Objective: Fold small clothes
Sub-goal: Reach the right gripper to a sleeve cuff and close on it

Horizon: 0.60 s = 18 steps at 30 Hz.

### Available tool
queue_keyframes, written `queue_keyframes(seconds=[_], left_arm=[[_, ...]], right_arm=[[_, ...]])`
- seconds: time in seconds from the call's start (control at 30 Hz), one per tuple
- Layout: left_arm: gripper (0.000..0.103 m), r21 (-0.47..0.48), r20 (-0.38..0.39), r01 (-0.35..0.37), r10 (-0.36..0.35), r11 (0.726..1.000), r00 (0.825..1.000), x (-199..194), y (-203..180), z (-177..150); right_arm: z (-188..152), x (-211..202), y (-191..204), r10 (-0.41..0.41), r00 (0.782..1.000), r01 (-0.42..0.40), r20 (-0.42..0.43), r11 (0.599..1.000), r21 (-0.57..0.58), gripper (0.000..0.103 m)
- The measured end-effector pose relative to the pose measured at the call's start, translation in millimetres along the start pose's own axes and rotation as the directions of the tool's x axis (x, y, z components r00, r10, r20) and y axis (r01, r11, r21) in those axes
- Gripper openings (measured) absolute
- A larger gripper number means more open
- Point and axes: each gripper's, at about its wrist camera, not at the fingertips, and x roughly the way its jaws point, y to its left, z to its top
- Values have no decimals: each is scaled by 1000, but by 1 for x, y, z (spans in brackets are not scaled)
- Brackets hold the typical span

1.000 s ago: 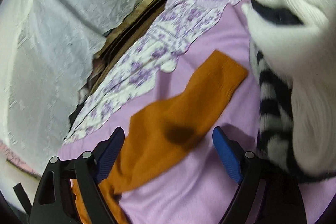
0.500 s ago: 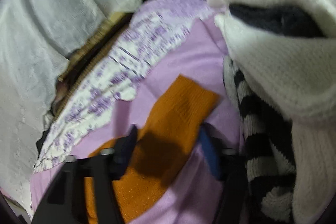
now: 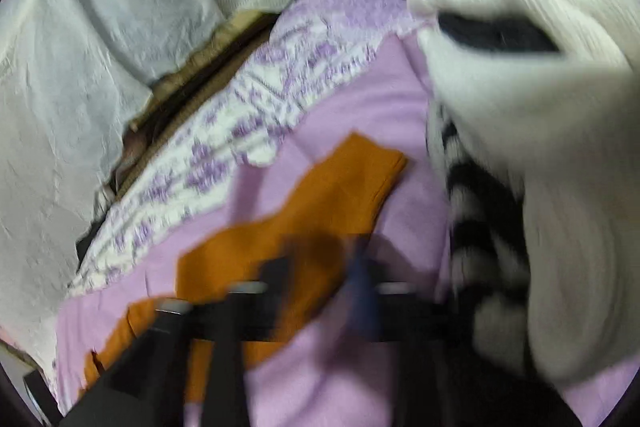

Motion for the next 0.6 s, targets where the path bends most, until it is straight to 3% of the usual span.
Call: queue_keyframes(seconds=[0.13,0.2,0.23,0.37,0.4,0.47,0.6], left_arm=[[99,4,2,-6,6,1000,1000,0,-1,-1],[99,4,4,-8,7,1000,1000,0,-1,-1],[99,4,4,-8,8,1000,1000,0,-1,-1],[99,5,5,-9,9,1000,1000,0,-1,-2],[99,5,6,-9,9,1000,1000,0,-1,-2],[99,4,6,-8,8,1000,1000,0,-1,-2],[99,4,6,-7,7,1000,1000,0,-1,-2]], right_arm=[[4,12,-6,-16,1000,16,-1,998,56,48],[7,23,-9,-64,998,63,11,995,75,33],[8,25,-8,-70,997,68,21,995,75,32],[14,29,-4,-22,996,16,82,996,82,31],[15,28,-3,4,996,-10,91,998,68,19],[14,25,-1,46,995,-51,87,997,49,8],[12,19,-1,80,993,-84,83,996,44,6]])
